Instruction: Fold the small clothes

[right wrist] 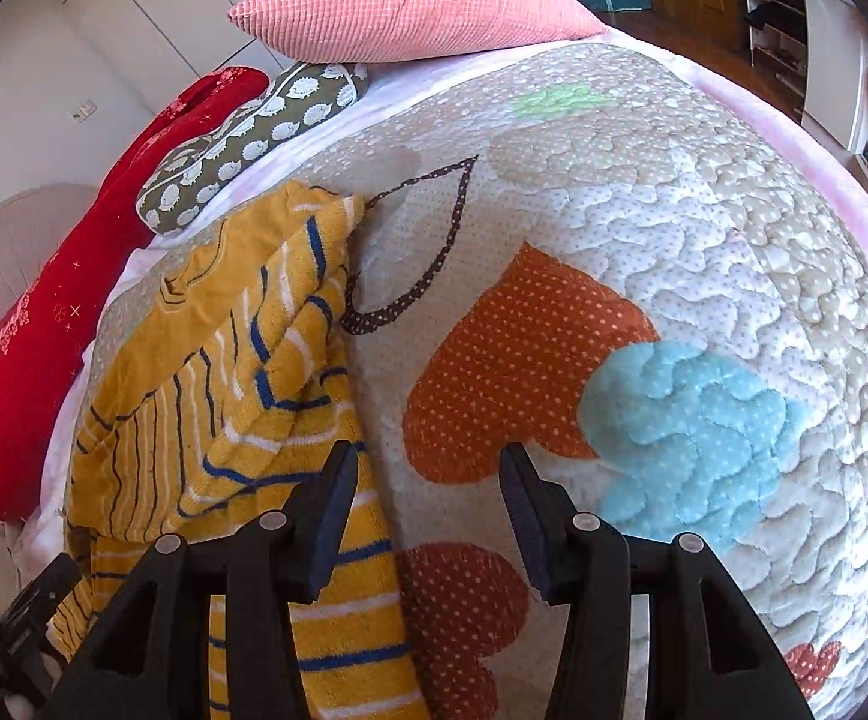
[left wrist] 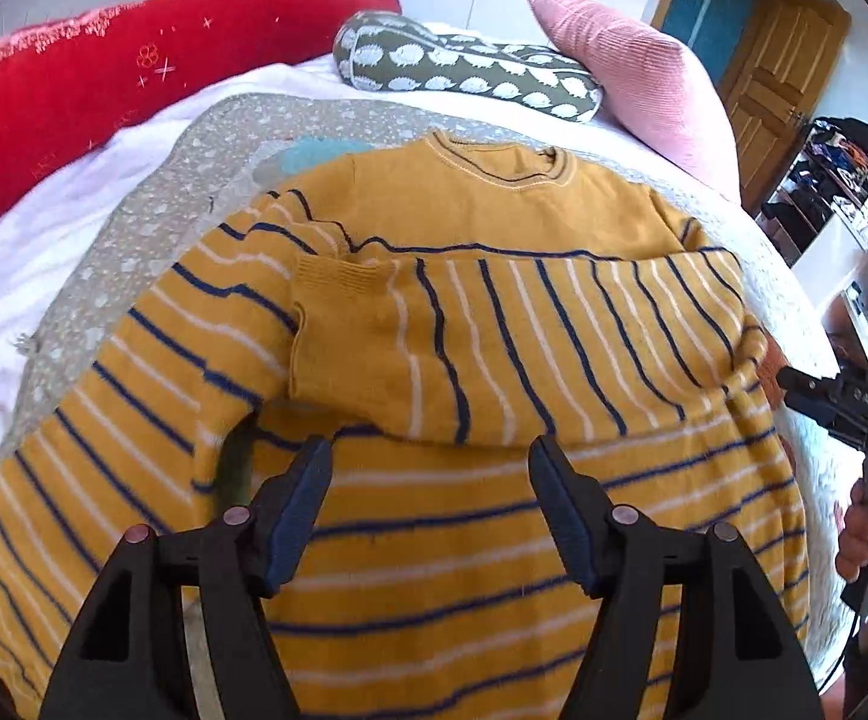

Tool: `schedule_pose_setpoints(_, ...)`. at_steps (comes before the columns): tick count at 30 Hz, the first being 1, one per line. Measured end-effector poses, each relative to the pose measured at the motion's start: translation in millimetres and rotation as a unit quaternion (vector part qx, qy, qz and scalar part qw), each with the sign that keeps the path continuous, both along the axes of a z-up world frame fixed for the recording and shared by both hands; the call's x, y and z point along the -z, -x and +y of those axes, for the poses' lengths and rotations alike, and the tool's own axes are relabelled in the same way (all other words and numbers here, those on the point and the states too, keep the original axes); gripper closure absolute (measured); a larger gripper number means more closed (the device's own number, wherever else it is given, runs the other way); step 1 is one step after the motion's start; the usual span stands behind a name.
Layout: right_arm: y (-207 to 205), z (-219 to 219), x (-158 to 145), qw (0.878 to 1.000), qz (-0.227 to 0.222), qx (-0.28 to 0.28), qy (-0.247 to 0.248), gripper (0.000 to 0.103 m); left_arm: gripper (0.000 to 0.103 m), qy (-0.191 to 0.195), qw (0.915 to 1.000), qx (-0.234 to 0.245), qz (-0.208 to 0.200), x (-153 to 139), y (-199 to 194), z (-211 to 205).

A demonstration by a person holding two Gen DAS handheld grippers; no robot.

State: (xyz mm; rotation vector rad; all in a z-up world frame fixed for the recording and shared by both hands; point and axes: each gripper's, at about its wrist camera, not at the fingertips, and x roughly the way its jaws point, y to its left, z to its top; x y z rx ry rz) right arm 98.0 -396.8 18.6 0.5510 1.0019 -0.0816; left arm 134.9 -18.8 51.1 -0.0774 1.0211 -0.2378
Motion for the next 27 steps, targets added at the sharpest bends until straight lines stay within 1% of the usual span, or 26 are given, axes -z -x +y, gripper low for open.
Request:
schedule_pose_setpoints(2,-17,6,1,1.000,0.000,-0.011,0.000,0.047,0.036,0.000,0.9996,-0.021,0.019,13,-29,4)
schedule_pose_setpoints(4,-36,12,5,1.000,0.007,-0.020,0.000,0.047,0.036,-0.001,0.9986,-0.040,0.034,25,-50,10)
schedule_pose_setpoints(5,-46,14,8,1.000,0.012,-0.021,-0.003,0.047,0.036,-0.005,0.9978,-0.051,0.042,30,-58,14)
schedule_pose_setpoints(7,-64,16,19,0.999,0.021,-0.024,-0.027,0.047,0.036,-0.007,0.9970,-0.059,0.049,39,-65,18)
schedule_pose_setpoints(8,-70,18,23,0.999,0.025,-0.029,-0.039,0.063,0.036,-0.011,0.9972,-0.058,0.045,41,-65,18)
schedule_pose_setpoints(9,-76,20,24,0.997,0.025,-0.039,-0.054,0.084,0.036,-0.021,0.9975,-0.055,0.040,40,-64,15)
schedule_pose_setpoints(10,-79,20,24,0.996,0.024,-0.046,-0.074,0.096,0.036,-0.030,0.9975,-0.052,0.036,40,-63,12)
schedule_pose_setpoints(11,-75,17,19,0.997,0.012,-0.036,-0.073,0.096,0.036,-0.036,0.9975,-0.051,0.032,40,-63,11)
schedule_pose_setpoints(12,-71,13,13,0.998,0.002,-0.024,-0.053,0.097,0.036,-0.040,0.9975,-0.050,0.029,40,-63,10)
schedule_pose_setpoints(13,-65,7,8,1.000,0.002,-0.002,-0.020,0.097,0.035,-0.041,0.9976,-0.049,0.027,41,-64,11)
schedule_pose_setpoints(14,-60,-2,7,1.000,0.010,0.024,0.010,0.097,0.034,-0.043,0.9976,-0.049,0.023,41,-64,11)
schedule_pose_setpoints(15,-54,-13,7,0.998,0.019,0.045,0.029,0.098,0.034,-0.044,0.9976,-0.050,0.020,42,-65,12)
schedule_pose_setpoints(16,-48,-22,7,0.995,0.033,0.071,0.061,0.102,0.033,-0.046,0.9975,-0.051,0.017,42,-65,11)
schedule_pose_setpoints(17,-43,-29,7,0.992,0.040,0.084,0.083,0.102,0.033,-0.049,0.9974,-0.051,0.015,41,-65,10)
schedule_pose_setpoints(18,-37,-36,7,0.992,0.041,0.089,0.085,0.102,0.033,-0.052,0.9973,-0.050,0.014,40,-65,10)
schedule_pose_setpoints(19,-30,-43,7,0.993,0.037,0.089,0.068,0.101,0.033,-0.053,0.9974,-0.047,0.013,38,-64,9)
schedule_pose_setpoints(20,-22,-49,5,0.995,0.027,0.087,0.039,0.101,0.033,-0.051,0.9976,-0.044,0.015,34,-62,10)
schedule_pose_setpoints(21,-13,-53,3,0.996,0.019,0.083,0.014,0.101,0.033,-0.044,0.9980,-0.042,0.017,29,-56,13)
schedule_pose_setpoints(22,-4,-53,1,0.997,0.012,0.078,-0.002,0.099,0.033,-0.033,0.9986,-0.040,0.016,23,-48,16)
schedule_pose_setpoints(24,20,-48,-4,0.998,0.003,0.066,-0.024,0.088,0.033,-0.010,0.9993,-0.035,0.005,6,-23,26)
schedule_pose_setpoints(26,48,-39,-4,0.998,-0.004,0.045,-0.044,0.063,0.033,-0.001,0.9995,-0.031,-0.003,-6,10,39)
schedule_pose_setpoints(27,64,-33,-3,0.998,-0.007,0.035,-0.052,0.060,0.033,0.002,0.9996,-0.028,-0.003,-10,28,45)
